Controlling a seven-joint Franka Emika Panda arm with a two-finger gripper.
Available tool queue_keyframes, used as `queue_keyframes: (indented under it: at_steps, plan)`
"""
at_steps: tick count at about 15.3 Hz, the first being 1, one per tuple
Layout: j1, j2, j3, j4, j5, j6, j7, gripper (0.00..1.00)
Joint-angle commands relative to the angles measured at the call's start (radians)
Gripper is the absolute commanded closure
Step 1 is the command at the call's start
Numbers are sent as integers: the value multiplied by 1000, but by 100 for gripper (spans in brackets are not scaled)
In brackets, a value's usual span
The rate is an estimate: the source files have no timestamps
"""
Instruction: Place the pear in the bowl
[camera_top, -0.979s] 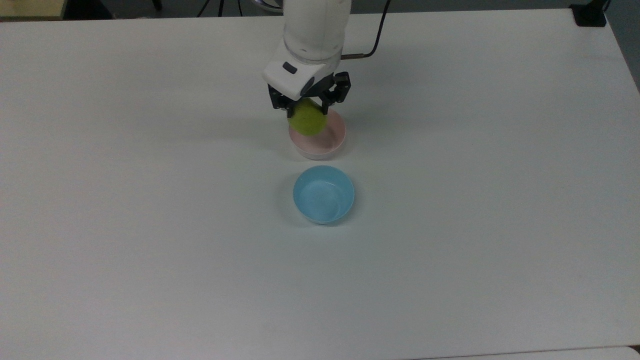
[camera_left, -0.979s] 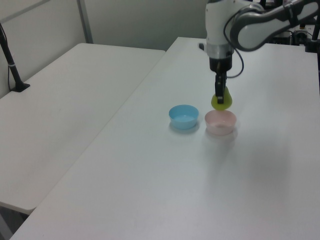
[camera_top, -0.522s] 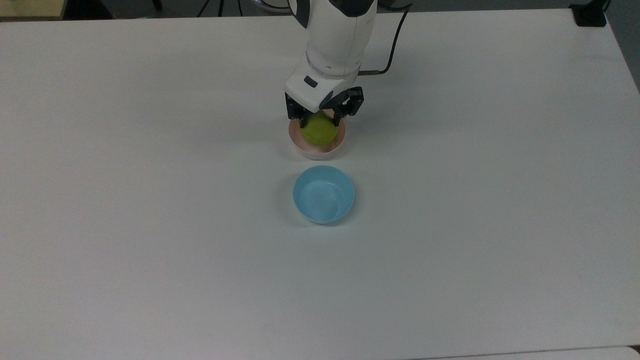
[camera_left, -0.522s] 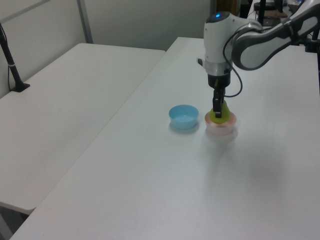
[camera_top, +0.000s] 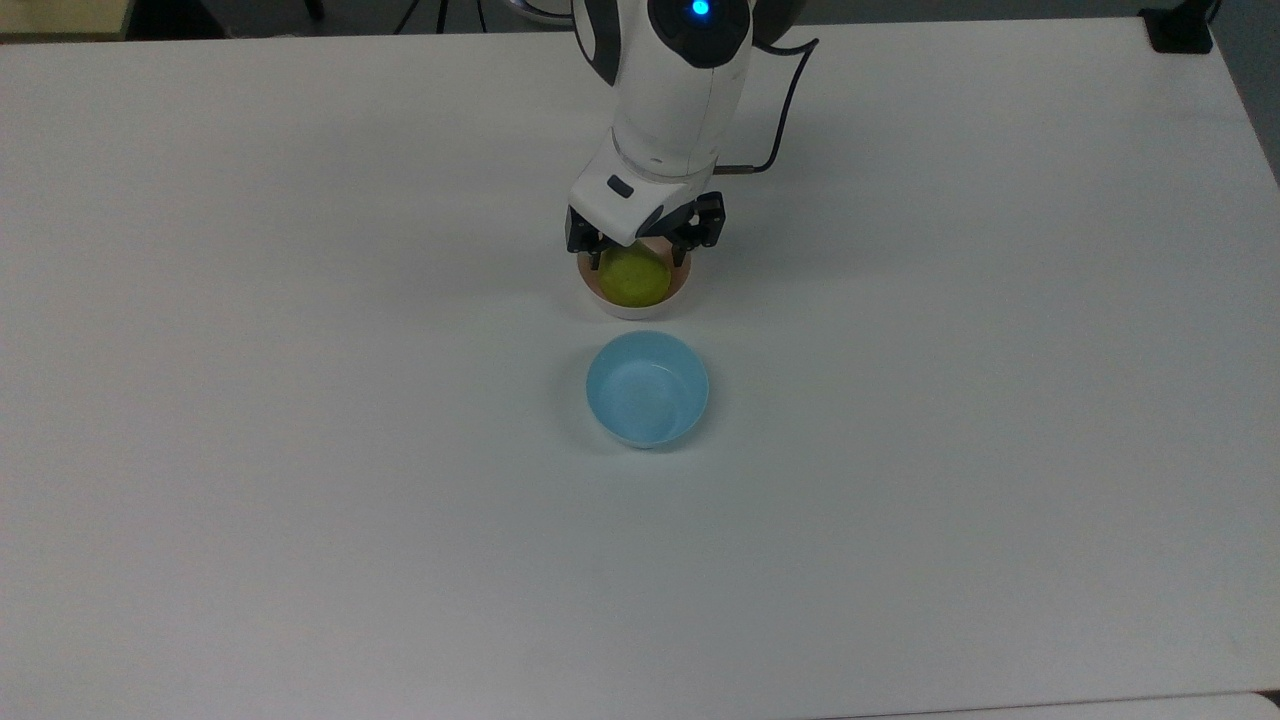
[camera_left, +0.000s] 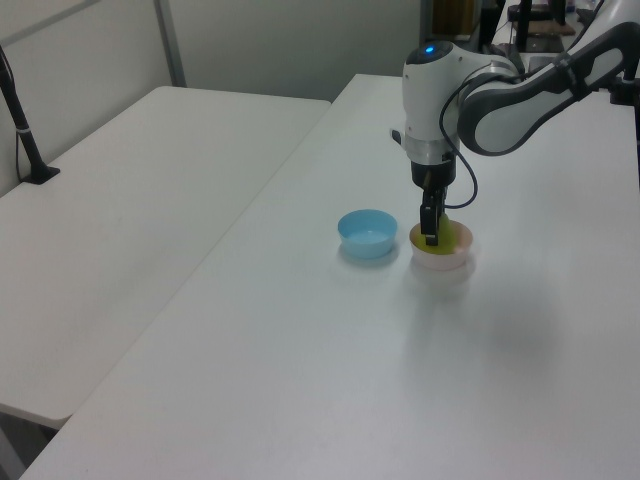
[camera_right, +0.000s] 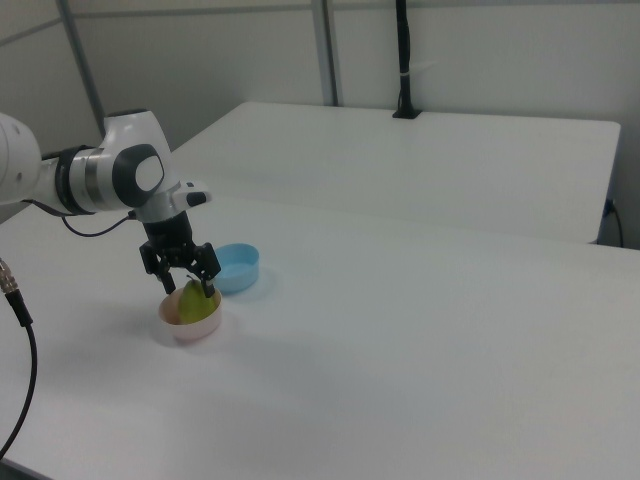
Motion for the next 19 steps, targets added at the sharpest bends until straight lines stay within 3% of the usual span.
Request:
queue_keyframes:
  at_steps: [1,6,13,19]
  plan:
    - [2,-80,-8,11,-17,-102,23,0]
    - [-1,-157,-46,151,1,-317,24,0]
    - [53,-278,-206,232,77,-492,-62,0]
    - [39,-305,-212,232,83,-515,-62,0]
